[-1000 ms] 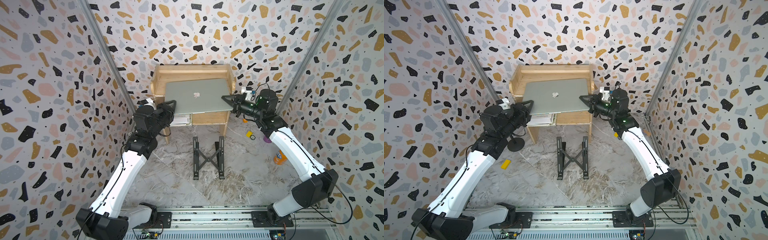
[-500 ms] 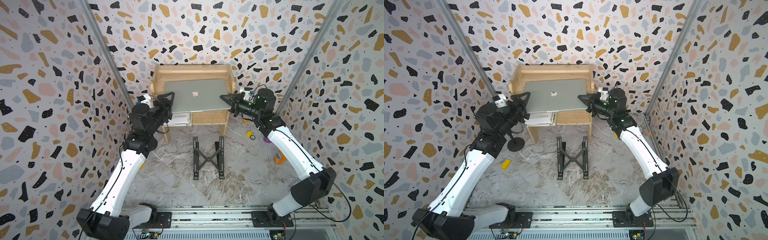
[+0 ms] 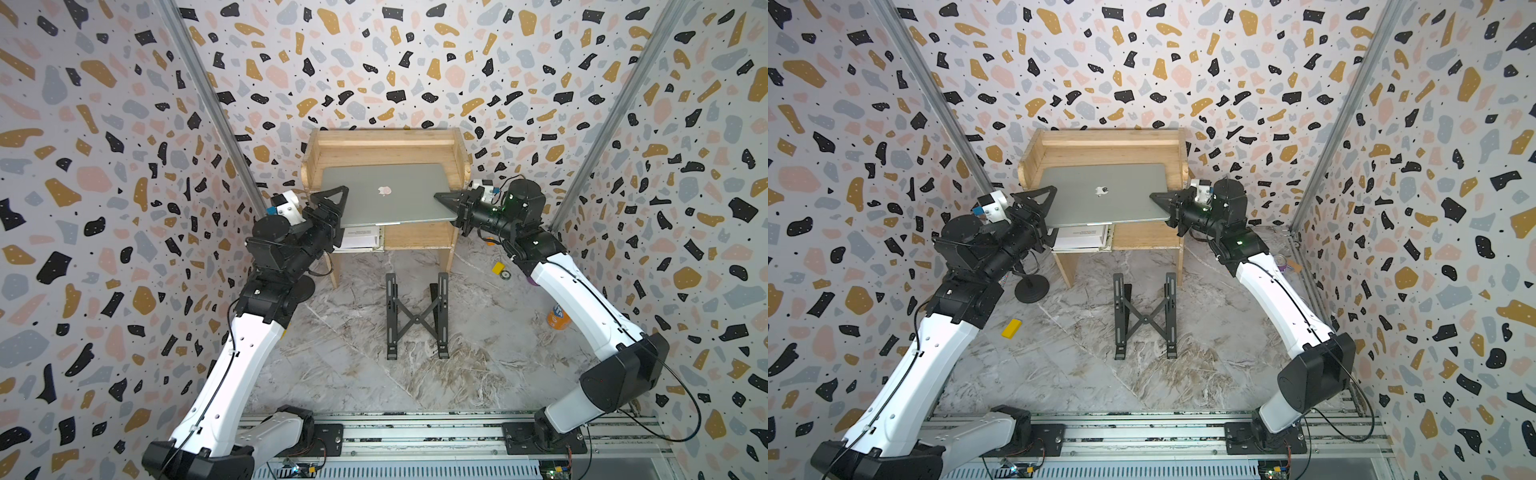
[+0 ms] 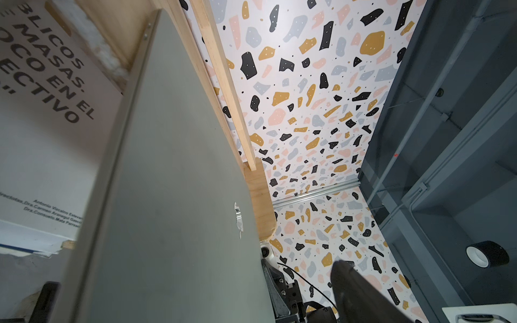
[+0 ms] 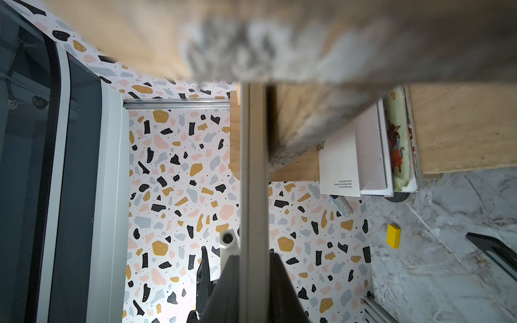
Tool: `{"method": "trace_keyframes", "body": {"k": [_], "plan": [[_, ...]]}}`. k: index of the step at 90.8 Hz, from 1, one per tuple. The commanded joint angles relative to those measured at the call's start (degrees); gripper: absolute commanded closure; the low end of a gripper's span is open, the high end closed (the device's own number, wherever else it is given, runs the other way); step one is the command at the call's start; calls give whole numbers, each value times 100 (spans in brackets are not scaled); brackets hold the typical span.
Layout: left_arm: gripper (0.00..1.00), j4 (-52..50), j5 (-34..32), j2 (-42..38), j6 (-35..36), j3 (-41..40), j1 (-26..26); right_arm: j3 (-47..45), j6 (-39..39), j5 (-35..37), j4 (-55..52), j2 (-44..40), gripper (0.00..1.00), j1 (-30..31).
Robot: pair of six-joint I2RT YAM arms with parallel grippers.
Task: Close the laptop lid and set it aside
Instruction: Place the laptop on the shelf.
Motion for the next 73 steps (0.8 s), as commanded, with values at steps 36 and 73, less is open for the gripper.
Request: {"method": "trace_keyframes", "body": {"k": [36, 73], "plan": [[8, -378, 20, -688, 371, -269, 244, 77, 275, 222, 605, -86, 100, -128], [55, -2209, 349, -1214, 1801, 90, 279, 44, 338, 279, 745, 3, 100, -142]]}}
